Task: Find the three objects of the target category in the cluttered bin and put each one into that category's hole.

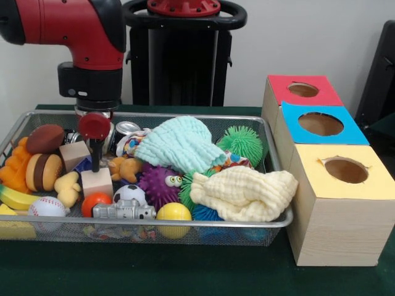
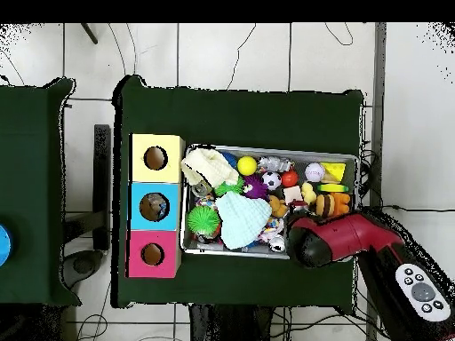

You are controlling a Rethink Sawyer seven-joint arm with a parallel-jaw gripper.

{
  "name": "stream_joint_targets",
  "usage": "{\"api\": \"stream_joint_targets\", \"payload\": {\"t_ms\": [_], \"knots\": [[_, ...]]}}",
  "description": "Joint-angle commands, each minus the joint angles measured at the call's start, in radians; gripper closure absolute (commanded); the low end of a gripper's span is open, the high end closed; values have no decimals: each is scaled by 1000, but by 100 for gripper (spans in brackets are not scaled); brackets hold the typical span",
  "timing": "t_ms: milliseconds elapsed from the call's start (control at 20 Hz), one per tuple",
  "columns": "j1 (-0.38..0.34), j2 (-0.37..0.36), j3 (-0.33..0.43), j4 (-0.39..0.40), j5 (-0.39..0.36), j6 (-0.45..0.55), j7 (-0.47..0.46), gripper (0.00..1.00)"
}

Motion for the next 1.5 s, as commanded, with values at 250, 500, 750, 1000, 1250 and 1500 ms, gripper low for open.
{"api": "stream_joint_targets", "payload": {"t_ms": [250, 500, 750, 1000, 1250, 1500], "knots": [[-53, -32, -23, 1, 102, 188, -92, 0], [-70, -60, -7, 33, 128, 168, -92, 0], [-82, -69, 0, 45, 127, 160, -96, 0], [-112, 60, 31, -4, 147, 161, -114, 0], [-130, 74, 43, 10, 153, 149, -118, 0], [-150, 74, 66, 27, 182, 132, -105, 0]]}}
